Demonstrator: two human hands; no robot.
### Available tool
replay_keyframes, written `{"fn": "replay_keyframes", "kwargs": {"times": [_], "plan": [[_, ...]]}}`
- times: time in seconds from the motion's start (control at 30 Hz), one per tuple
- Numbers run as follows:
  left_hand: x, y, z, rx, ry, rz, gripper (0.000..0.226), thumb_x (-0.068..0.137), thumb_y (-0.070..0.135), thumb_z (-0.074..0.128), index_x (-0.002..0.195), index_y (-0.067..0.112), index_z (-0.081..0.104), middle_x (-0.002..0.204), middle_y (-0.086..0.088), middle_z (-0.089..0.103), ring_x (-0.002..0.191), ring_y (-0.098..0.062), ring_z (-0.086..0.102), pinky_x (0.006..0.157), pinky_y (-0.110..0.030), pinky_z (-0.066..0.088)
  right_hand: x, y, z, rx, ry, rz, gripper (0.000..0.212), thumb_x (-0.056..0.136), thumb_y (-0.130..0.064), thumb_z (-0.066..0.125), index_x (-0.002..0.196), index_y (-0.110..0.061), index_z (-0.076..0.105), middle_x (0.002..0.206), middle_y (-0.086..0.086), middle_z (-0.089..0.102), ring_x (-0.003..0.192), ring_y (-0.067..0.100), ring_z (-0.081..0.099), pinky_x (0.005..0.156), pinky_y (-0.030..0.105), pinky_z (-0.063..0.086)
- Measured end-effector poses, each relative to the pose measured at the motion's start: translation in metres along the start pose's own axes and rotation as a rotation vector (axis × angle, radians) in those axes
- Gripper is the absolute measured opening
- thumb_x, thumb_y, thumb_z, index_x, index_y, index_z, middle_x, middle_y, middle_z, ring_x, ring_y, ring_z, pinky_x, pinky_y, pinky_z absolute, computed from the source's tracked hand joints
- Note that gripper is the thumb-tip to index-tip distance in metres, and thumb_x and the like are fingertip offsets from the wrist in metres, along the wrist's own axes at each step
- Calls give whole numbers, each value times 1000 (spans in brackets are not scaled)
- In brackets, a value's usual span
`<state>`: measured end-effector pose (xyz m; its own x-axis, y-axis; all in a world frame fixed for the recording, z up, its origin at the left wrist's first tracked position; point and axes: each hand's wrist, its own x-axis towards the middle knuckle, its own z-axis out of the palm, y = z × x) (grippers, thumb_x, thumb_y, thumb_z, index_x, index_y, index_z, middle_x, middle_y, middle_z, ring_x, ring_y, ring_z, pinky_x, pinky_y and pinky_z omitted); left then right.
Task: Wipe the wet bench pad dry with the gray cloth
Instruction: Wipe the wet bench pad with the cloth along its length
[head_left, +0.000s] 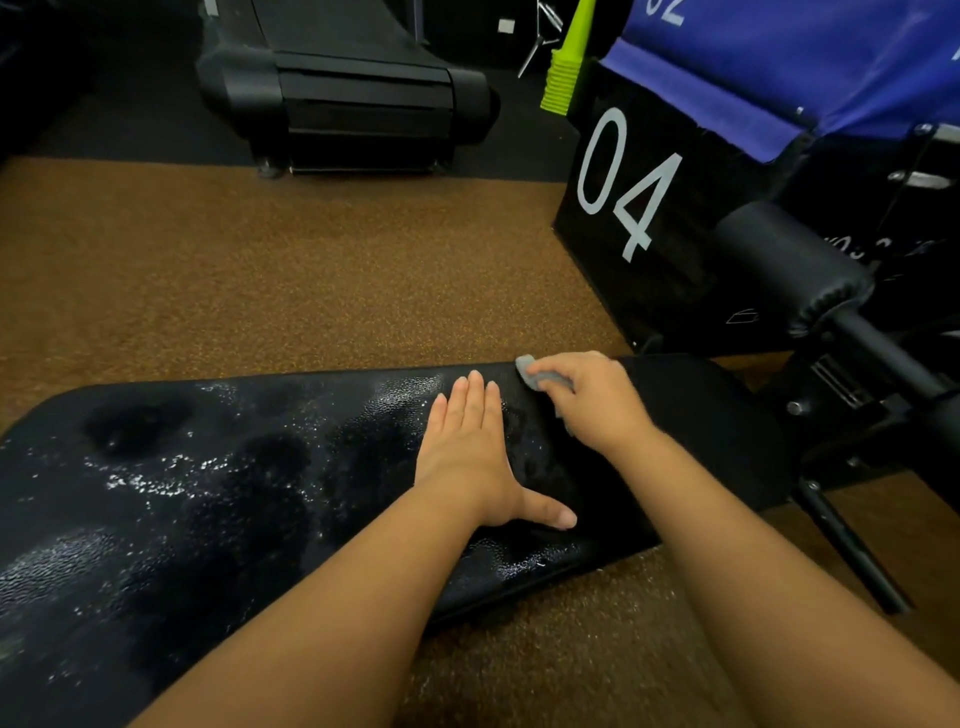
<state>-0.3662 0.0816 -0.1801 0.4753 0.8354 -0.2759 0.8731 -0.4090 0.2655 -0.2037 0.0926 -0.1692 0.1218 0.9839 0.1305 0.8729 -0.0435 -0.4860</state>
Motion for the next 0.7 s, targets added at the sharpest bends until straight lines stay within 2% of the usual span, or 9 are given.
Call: {"fn": "replay_keyframes", "kwargs": {"times": [0.07, 0.17, 0.2, 0.33, 0.37, 0.43, 0.57, 0.63, 0.7], "plan": [[0, 0, 0, 1, 2, 0, 156, 39, 91, 58, 147, 10, -22, 154, -7, -30, 140, -19, -31, 116, -41, -15, -15, -8, 11, -9, 22, -90, 23, 89, -19, 58, 108, -26, 69, 110, -7, 69, 104, 17, 57, 92, 31, 44], [1, -2, 0, -8, 1, 4, 156, 39, 92, 57, 146, 11, -22, 153, -6, -31, 139, -19, -31, 116, -40, -16, -48, -1, 6, 30, -46, -238, 24, 86, -15, 63, 105, -27, 70, 112, -15, 66, 101, 12, 56, 92, 19, 39], [1, -3, 0, -10, -1, 3, 157, 38, 92, 57, 146, 11, -22, 153, -6, -31, 139, -19, -31, 116, -40, -16, -55, 6, 0, 30, -57, -258, 25, 85, -14, 64, 104, -27, 70, 110, -16, 66, 100, 11, 57, 92, 19, 40], [-1, -1, 1, -5, 7, 4, 157, 37, 93, 56, 147, 12, -21, 154, -5, -29, 140, -19, -29, 117, -40, -14, -47, 21, -7, -37, 50, -105, 24, 86, -14, 62, 105, -26, 70, 104, -9, 69, 99, 16, 56, 89, 35, 45], [-2, 0, 1, -3, 11, 4, 157, 37, 93, 56, 147, 12, -21, 154, -6, -29, 141, -19, -29, 117, -41, -14, -45, 16, -2, -39, 85, -66, 23, 87, -15, 61, 104, -25, 70, 103, -8, 70, 100, 18, 55, 88, 35, 45], [-2, -1, 1, -2, 16, 7, 156, 38, 93, 56, 147, 11, -21, 155, -6, -28, 141, -19, -29, 117, -41, -13, -52, 1, 10, -7, 113, -104, 21, 86, -16, 62, 102, -25, 71, 102, -8, 71, 98, 19, 56, 87, 34, 46], [-1, -2, 1, -3, 20, 18, 156, 38, 92, 56, 147, 11, -20, 155, -6, -27, 141, -19, -28, 117, -40, -14, -84, 1, 3, 68, -69, -272, 21, 86, -22, 60, 103, -28, 71, 108, -17, 67, 101, 6, 56, 89, 20, 44], [0, -1, 2, 1, 21, 13, 156, 38, 93, 55, 147, 11, -21, 155, -6, -28, 141, -19, -28, 117, -41, -13, -80, 13, -10, -4, -58, -252, 22, 87, -31, 54, 103, -32, 69, 105, -16, 68, 97, 11, 58, 85, 26, 47], [0, -1, 1, -1, 13, 4, 157, 37, 93, 55, 147, 12, -20, 155, -6, -28, 141, -19, -28, 117, -41, -13, -65, 19, -15, -63, 32, -93, 22, 88, -29, 55, 105, -33, 69, 103, -9, 69, 96, 17, 58, 82, 33, 48]]}}
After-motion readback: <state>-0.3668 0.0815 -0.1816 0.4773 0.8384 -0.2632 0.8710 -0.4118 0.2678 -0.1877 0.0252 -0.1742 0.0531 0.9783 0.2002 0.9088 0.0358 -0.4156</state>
